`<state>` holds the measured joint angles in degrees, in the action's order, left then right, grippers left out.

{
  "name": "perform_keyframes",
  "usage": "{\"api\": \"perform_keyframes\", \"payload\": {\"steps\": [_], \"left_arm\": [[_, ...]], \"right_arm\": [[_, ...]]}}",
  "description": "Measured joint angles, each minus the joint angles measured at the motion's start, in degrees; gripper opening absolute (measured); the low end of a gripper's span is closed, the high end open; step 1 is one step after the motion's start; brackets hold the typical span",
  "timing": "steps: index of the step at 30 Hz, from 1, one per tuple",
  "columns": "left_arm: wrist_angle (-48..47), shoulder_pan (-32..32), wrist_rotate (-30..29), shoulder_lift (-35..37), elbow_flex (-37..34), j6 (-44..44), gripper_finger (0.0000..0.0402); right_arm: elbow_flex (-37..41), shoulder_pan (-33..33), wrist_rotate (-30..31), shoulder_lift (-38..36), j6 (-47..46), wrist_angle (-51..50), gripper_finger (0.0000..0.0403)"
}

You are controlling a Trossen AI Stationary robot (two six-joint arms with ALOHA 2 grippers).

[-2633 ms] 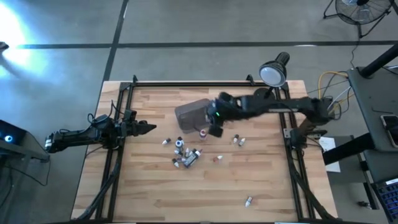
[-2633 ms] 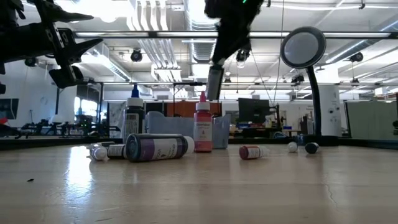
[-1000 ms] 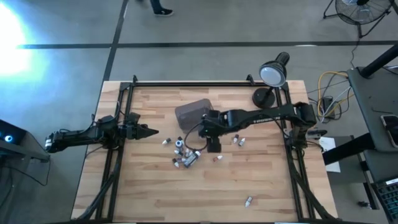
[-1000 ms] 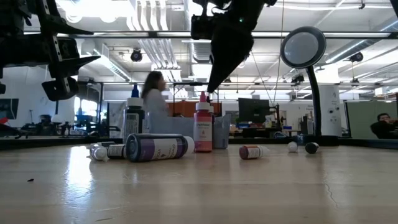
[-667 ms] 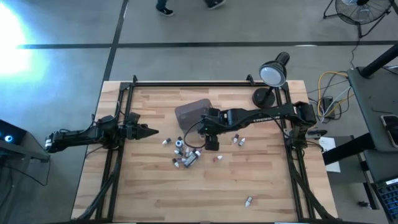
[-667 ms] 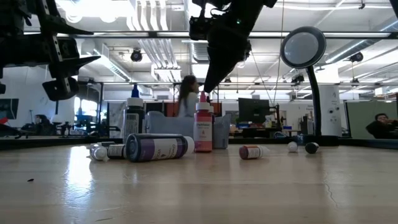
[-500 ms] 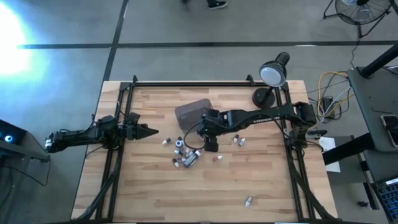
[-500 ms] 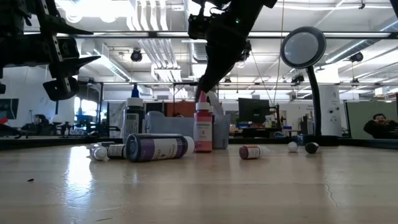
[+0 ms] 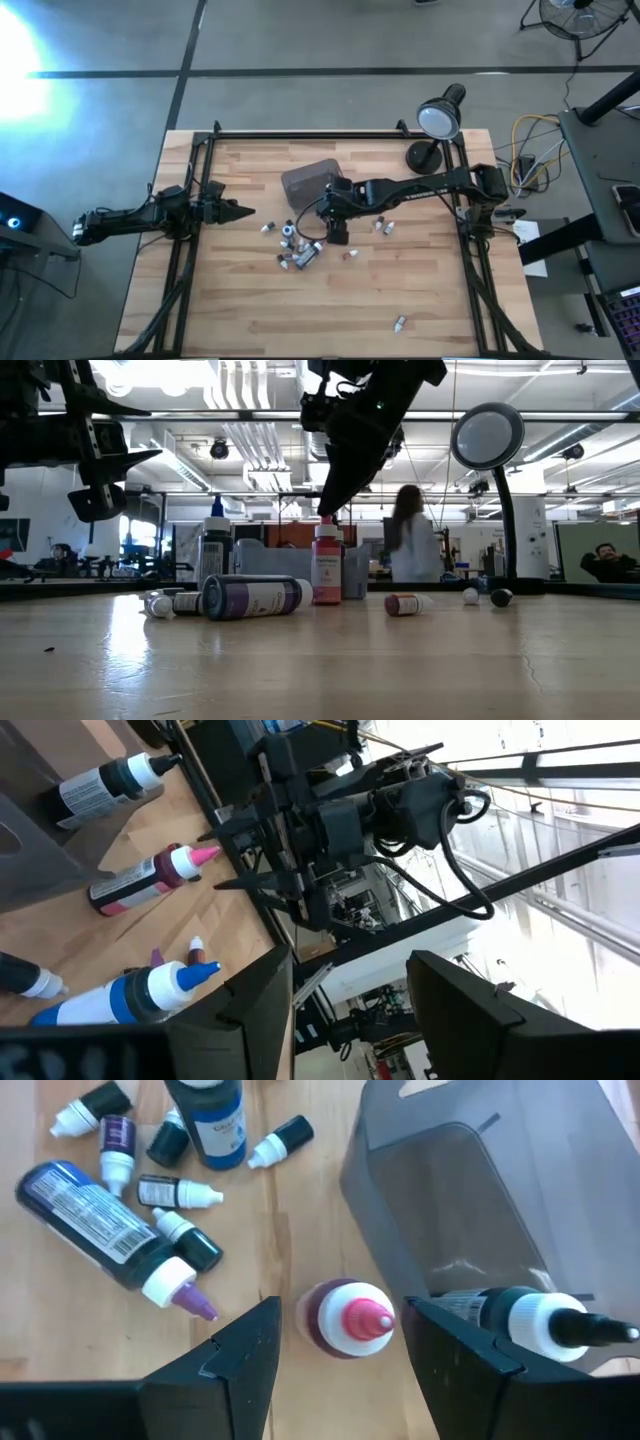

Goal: Pick & Place food coloring
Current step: Put the large pink food coloring bottle into the gray bin

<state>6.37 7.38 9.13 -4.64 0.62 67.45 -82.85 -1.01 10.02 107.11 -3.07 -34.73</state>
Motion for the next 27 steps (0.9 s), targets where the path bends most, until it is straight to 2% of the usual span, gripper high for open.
{"api": "perform_keyframes", "payload": {"steps": [5,8,22,27], "left_arm": [[0.0,0.0,0.0,0.0,0.0,-1.0,0.0177],[0.0,0.0,0.0,0.0,0.0,-1.6,0.0177],[-0.1,0.0,0.0,0.0,0.0,-1.7,0.0177],[-0.1,0.0,0.0,0.0,0.0,-1.7,0.0177]], "right_arm": [[0.1,-0.2,-0.2,0.0,2.2,-0.1,0.0203],[1.6,-0.2,-0.2,-0.1,3.3,3.9,0.0203],[5.1,0.2,0.0,-0.1,-2.2,6.8,0.0202],[5.2,0.2,0.0,-0.1,-4.8,6.7,0.0177]]}}
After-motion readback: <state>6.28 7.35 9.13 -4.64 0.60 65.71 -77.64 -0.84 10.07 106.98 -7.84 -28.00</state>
